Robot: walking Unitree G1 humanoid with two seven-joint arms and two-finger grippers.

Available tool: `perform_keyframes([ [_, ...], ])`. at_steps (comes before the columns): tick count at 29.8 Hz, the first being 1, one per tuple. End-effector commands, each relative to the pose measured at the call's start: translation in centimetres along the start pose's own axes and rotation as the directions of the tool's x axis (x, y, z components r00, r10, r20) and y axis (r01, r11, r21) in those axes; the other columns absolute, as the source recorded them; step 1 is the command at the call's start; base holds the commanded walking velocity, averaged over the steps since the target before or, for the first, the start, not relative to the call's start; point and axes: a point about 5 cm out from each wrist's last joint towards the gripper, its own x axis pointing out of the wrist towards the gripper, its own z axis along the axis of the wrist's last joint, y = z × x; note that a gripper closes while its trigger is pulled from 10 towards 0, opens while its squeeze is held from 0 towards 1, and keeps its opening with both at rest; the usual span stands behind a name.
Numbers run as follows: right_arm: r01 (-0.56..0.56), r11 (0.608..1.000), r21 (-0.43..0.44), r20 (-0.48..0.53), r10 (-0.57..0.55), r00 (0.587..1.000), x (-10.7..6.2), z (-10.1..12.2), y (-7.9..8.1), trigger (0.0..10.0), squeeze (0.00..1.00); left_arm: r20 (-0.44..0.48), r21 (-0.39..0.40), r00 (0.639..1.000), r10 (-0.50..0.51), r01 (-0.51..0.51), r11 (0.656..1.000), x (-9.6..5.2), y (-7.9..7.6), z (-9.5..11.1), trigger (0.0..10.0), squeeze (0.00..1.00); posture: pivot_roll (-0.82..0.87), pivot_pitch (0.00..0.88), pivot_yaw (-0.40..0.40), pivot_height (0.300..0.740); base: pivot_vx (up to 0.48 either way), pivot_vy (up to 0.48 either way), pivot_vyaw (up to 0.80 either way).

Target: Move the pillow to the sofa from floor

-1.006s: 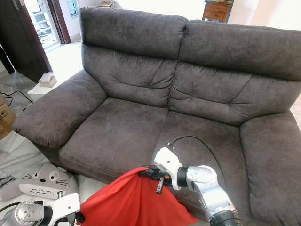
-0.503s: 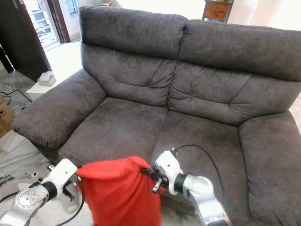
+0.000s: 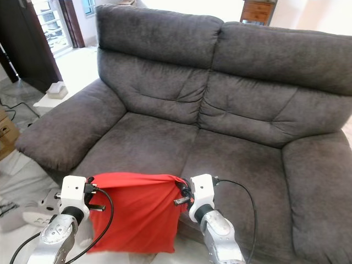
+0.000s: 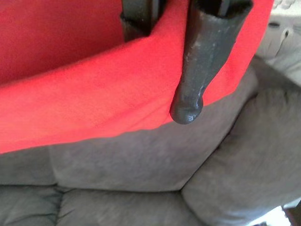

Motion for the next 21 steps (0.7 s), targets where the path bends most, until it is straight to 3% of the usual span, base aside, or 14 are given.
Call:
perform_keyframes([
  [1,0.126,0.992,0.014,0.097,-0.127,0.987,-0.35,1.90,-2.41,10.0,0.00,0.098,0.014,0.992,0.075,-0.077,0.997,0.08,1.61,1.88,10.0,0.00,0.10,0.044,-0.009,0.740,0.000,0.000,-0.80],
  [12,0.163,0.987,0.015,0.091,-0.164,0.982,-0.31,1.21,-2.14,10.0,0.00,0.105,0.061,0.992,0.068,-0.075,0.995,-0.28,1.38,1.90,10.0,0.00,0.10,0.032,0.004,0.740,0.000,0.000,-0.80],
  [18,0.170,0.985,0.007,0.101,-0.170,0.980,-0.18,1.45,-2.17,10.0,0.00,0.114,0.068,0.992,0.055,-0.063,0.996,-0.20,1.18,2.14,10.0,0.00,0.11,0.040,0.005,0.740,0.000,-0.449,-0.80],
  [21,0.174,0.985,0.001,0.098,-0.173,0.980,-0.20,1.36,-2.24,10.0,0.00,0.114,0.058,0.991,0.062,-0.069,0.996,-0.31,1.52,2.20,10.0,0.00,0.11,0.054,0.010,0.740,0.000,0.000,-0.80],
])
